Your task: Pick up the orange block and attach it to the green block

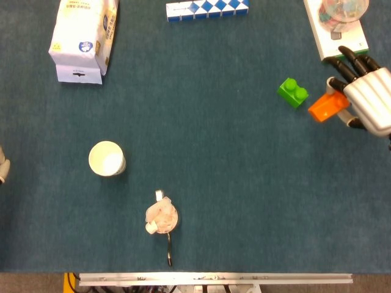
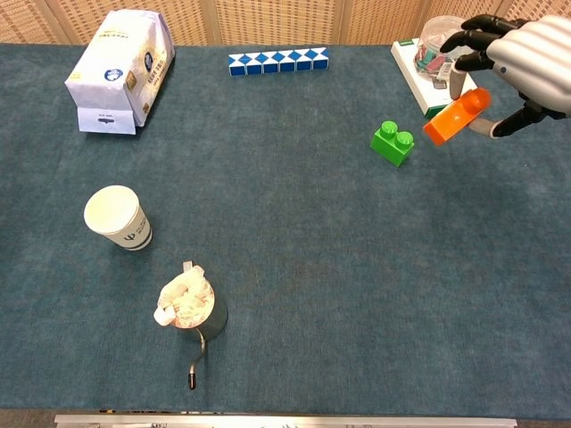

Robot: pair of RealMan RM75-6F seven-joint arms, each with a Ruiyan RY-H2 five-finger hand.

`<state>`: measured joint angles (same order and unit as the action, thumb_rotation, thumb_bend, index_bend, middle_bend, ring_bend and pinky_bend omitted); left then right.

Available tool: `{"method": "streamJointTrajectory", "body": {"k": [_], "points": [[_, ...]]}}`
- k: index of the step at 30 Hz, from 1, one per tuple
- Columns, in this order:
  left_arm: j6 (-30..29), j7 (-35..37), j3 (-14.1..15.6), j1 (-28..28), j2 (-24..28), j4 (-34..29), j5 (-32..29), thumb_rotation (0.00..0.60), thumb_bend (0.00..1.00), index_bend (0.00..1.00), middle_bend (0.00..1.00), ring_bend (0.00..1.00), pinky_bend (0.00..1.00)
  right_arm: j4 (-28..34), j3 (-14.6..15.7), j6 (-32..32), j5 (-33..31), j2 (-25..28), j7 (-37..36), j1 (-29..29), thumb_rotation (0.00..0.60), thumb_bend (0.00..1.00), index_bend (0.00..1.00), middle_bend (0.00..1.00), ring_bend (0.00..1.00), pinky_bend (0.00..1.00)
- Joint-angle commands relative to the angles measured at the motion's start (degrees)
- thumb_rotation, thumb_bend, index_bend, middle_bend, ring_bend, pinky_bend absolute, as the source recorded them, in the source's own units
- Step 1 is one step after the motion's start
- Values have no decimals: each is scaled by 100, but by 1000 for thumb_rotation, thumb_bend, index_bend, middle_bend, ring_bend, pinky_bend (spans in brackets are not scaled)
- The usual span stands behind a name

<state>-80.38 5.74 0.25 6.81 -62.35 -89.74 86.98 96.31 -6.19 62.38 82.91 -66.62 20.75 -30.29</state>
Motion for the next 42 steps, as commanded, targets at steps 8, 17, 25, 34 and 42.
{"method": "streamJointTrajectory", "body": {"k": [8,17,25,34,42], "points": [[253,109,-101,93,-57,177,-285,600,575,578,507,397,606,-422,-153,-502,-278,-208,-141,-379,600,248,600,173,57,214],[434,204,-170,147,-78,291,-497,600,575,578,507,397,606,-871,-196,-888,-372,-506,-387,-692,600,248,600,173,57,214],[594,281,-195,198,-99,382,-608,600,575,578,507,397,606,-1330,-142,-1085,-339,-779,-800,-855,600,249,600,173,57,214],[742,334,-222,244,-133,476,-725,600,575,578,507,397,606,-1715,-86,-1312,-335,-982,-1032,-1032,600,248,600,173,57,214],[811,370,-259,267,-139,520,-814,600,575,578,507,397,606,-1932,-40,-1511,-332,-1081,-1262,-1170,600,248,600,173,57,214]]}}
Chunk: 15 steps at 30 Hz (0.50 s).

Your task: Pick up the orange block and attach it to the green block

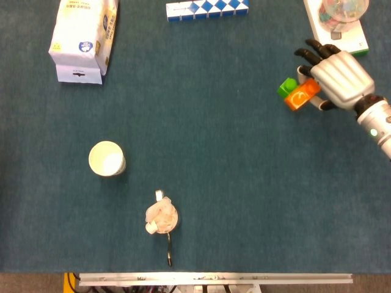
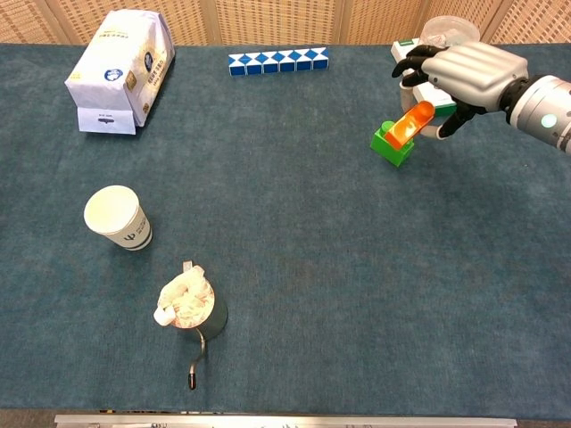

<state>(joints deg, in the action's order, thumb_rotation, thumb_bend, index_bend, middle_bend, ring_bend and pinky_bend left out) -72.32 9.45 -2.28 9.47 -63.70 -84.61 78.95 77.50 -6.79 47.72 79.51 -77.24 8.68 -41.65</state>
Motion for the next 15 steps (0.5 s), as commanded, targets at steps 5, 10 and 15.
{"method": "streamJointTrajectory", "body": {"k": [5,10,15], "points": [[40,-12,-6,7,-22,27,-43,600,575,577,507,397,606,-155,70,-91,43,-57,-195,-70,600,248,600,173,57,214],[71,-32,-16,21,-30,29,-70,600,575,578,507,397,606,-273,111,-143,54,-107,-307,-100,600,248,600,173,57,214],[80,-24,-24,19,-35,40,-94,600,575,577,507,397,606,-372,141,-203,64,-169,-378,-147,600,249,600,173,57,214]]}}
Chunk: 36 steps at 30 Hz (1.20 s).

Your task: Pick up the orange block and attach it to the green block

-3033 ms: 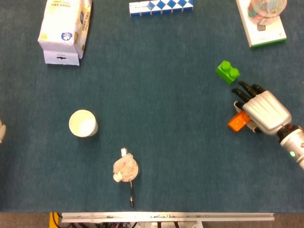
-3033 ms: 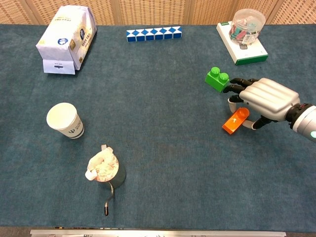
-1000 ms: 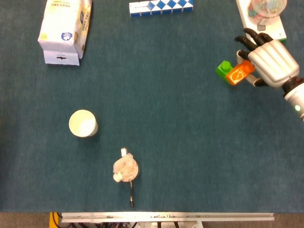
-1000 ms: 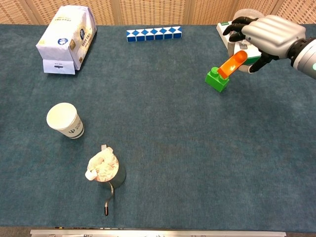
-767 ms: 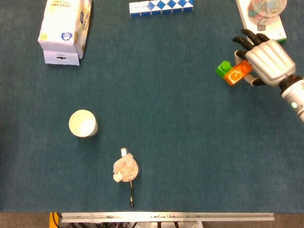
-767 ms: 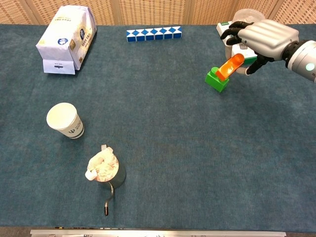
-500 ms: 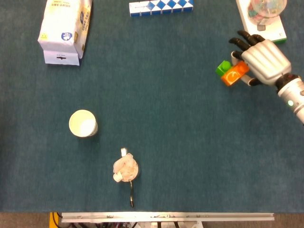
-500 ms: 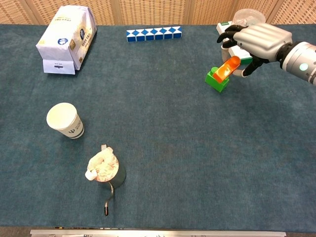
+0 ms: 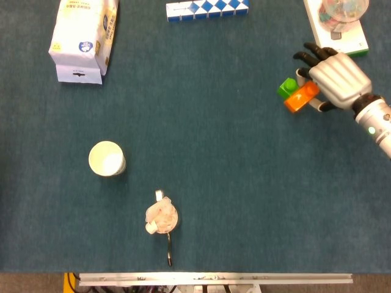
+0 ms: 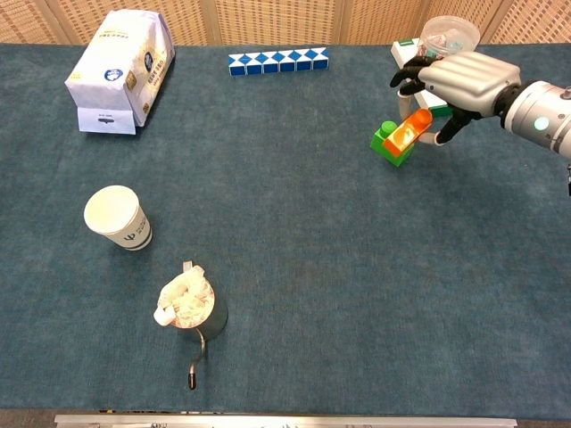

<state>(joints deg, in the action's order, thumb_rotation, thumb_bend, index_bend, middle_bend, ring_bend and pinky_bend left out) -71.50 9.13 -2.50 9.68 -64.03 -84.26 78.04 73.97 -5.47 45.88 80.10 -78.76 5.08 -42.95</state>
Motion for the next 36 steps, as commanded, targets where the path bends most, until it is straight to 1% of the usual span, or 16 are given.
{"method": "streamJointTrajectory", "body": {"k": [1,36], "points": [[-2,15,-4,-3,-2,8,-5,600,575,578,507,397,606,-30,12,-26,7,-27,-25,-26,600,249,600,173,57,214],[105,77,-40,20,1,58,-104,600,575,577,507,397,606,-493,129,-246,-39,-306,-276,-182,600,248,600,173,57,214]]}}
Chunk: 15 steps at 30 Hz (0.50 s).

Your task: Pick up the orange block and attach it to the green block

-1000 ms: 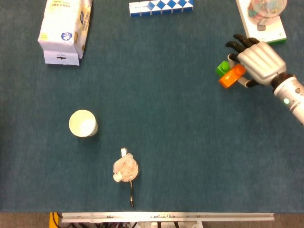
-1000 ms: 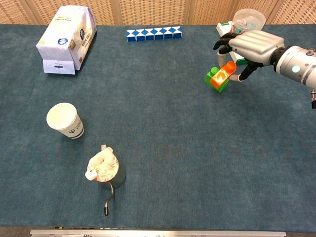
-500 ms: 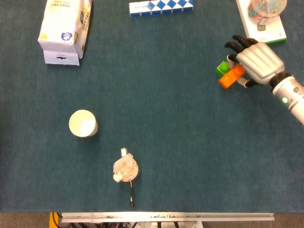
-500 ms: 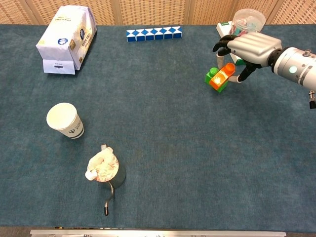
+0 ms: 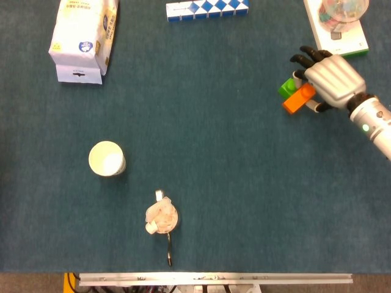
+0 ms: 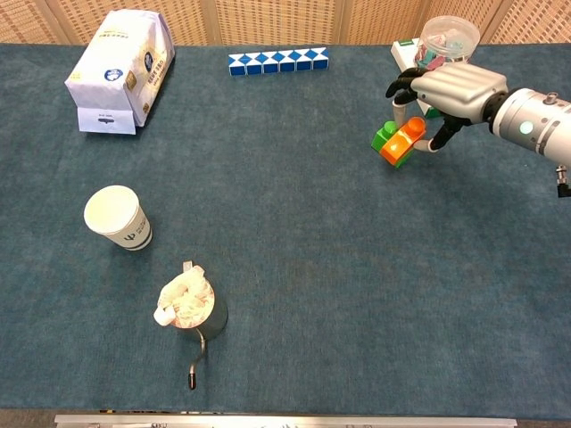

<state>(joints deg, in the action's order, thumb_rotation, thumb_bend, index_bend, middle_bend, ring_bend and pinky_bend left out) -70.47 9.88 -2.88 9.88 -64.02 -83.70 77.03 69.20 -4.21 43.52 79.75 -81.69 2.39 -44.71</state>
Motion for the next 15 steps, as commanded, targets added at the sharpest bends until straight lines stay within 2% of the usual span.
{"method": "streamJointTrajectory", "body": {"k": [1,15], "points": [[4,5,-2,-1,-2,5,-7,600,575,577,507,397,606,-29,6,-14,-5,-21,-7,-9,600,248,600,173,57,214],[53,4,5,0,-11,34,-42,600,575,577,507,397,606,-137,28,-41,-15,-79,-51,-26,600,248,600,173,57,214]]}}
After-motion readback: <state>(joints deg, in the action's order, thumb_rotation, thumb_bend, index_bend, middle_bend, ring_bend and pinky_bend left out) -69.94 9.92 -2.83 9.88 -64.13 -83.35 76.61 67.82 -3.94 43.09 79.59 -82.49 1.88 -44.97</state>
